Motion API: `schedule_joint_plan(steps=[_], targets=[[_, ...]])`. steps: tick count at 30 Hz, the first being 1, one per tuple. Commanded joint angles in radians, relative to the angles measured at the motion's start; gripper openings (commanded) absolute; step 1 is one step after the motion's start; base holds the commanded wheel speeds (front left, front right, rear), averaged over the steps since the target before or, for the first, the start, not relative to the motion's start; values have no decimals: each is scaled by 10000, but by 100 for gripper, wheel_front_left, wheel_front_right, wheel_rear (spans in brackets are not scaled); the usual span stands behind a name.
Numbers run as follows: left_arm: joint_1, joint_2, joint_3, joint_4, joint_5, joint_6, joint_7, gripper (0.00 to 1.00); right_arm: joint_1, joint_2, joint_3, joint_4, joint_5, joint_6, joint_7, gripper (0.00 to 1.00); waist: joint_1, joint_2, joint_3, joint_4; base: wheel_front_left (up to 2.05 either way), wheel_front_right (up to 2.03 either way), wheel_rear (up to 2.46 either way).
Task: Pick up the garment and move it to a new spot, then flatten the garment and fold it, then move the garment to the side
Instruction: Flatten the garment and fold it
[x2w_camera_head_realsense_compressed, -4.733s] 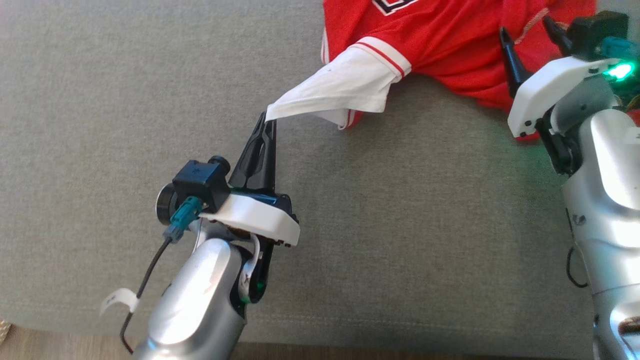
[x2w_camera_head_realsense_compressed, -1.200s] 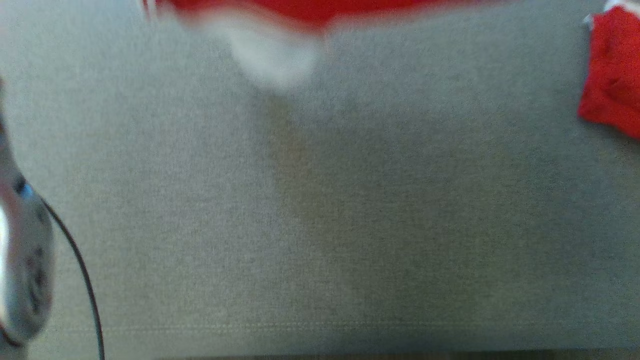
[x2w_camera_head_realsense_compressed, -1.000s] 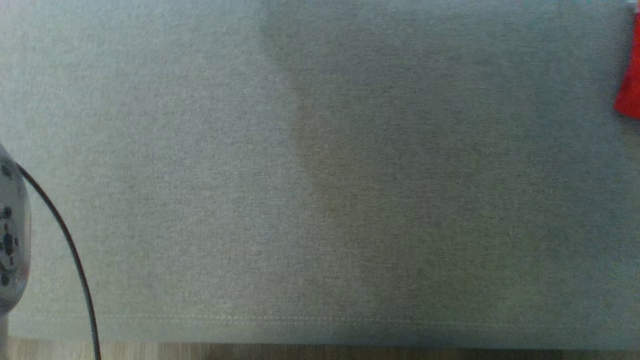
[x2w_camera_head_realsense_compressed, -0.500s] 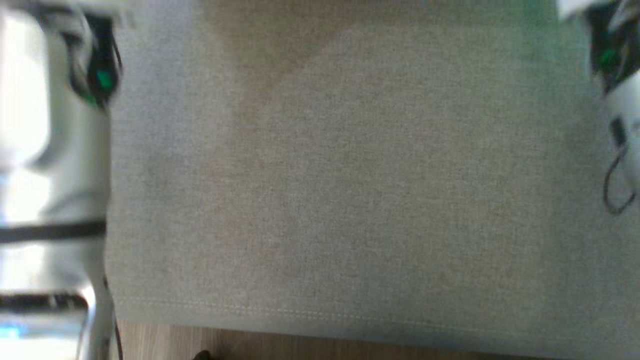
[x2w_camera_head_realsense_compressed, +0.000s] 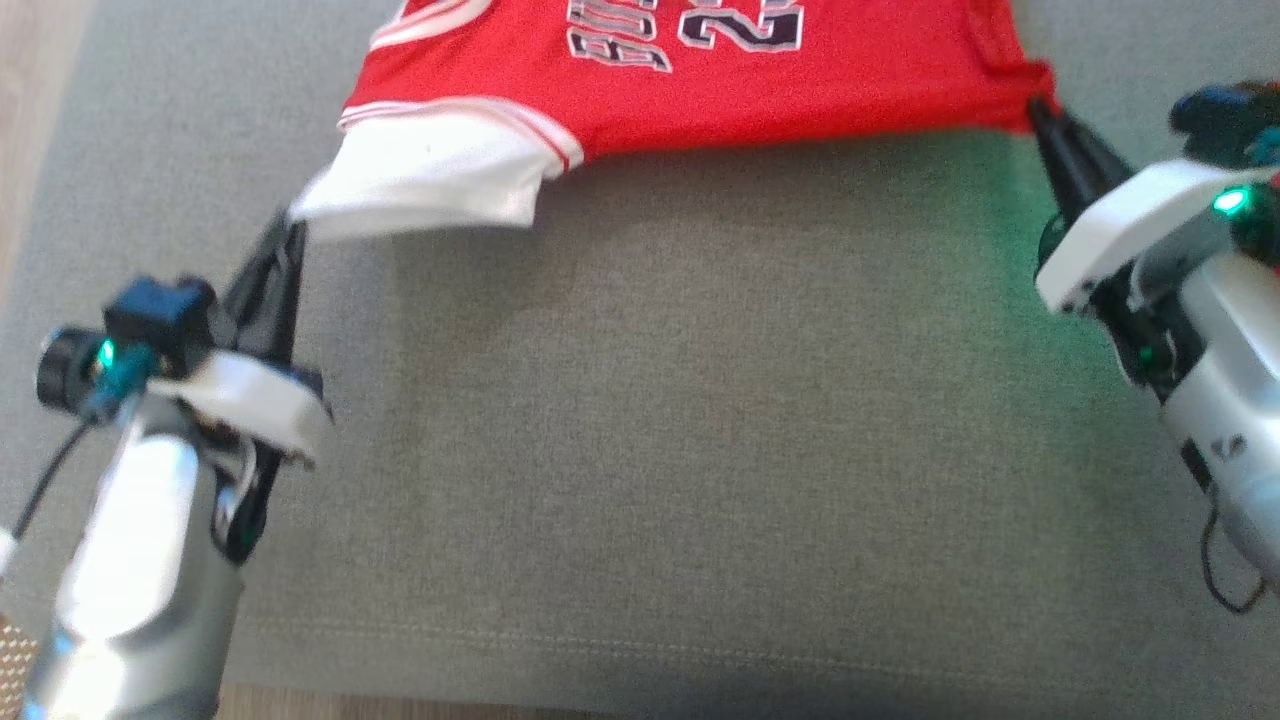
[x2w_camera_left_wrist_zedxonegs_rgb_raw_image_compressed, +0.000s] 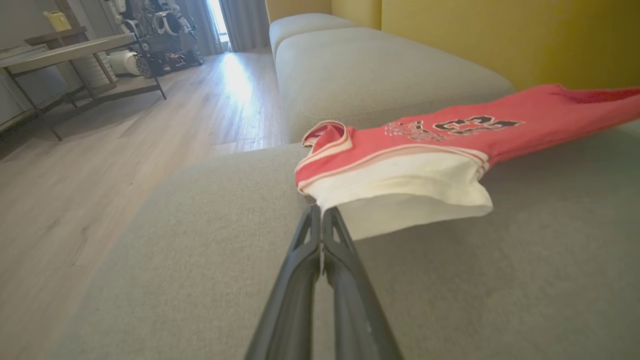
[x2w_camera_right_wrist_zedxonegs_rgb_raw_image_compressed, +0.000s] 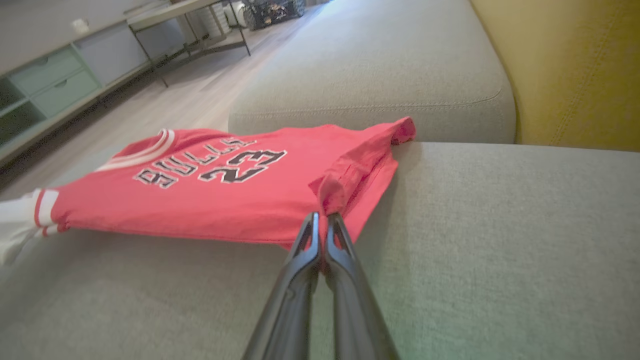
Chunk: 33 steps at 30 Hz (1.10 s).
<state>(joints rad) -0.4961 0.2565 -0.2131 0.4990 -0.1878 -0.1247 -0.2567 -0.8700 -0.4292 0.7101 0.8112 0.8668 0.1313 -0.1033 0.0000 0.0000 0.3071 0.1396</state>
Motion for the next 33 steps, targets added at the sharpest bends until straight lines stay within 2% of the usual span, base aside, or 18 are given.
schedule_joint_plan(steps=[1, 5, 11, 19, 22, 33], targets=[[61, 632, 252, -386, -78, -39, -50, 0, 295, -269, 268, -232, 110, -6, 183, 0, 0, 0, -354, -51, 0, 0, 0], [856, 1054, -376, -416, -370, -53, -50, 0, 769, -574, 966, -390, 111, -6, 719, 0, 0, 0, -699, -61, 0, 0, 0], [1769, 1941, -2072, -868, -1440, -57, 388, 0, 1454, -1295, 1946, -810, 279, -6, 1675, 0, 0, 0, -1175, -81, 0, 0, 0], [2331, 2750, -3202, -1456, -2576, -58, 1037, 0, 2106, -1956, 2509, -1422, 856, -6, 2849, 0, 0, 0, -1663, -169, 0, 0, 0], [2574, 3226, -3842, -1937, -3288, -58, 1461, 0, 2415, -2195, 2669, -1869, 1346, -6, 3485, 0, 0, 0, -1906, -200, 0, 0, 0], [3072, 4914, -4426, -3203, -4803, -59, 2146, 0, 3243, -3653, 3170, -3601, 2281, -6, 5652, 0, 0, 0, -2782, 1, 0, 0, 0]])
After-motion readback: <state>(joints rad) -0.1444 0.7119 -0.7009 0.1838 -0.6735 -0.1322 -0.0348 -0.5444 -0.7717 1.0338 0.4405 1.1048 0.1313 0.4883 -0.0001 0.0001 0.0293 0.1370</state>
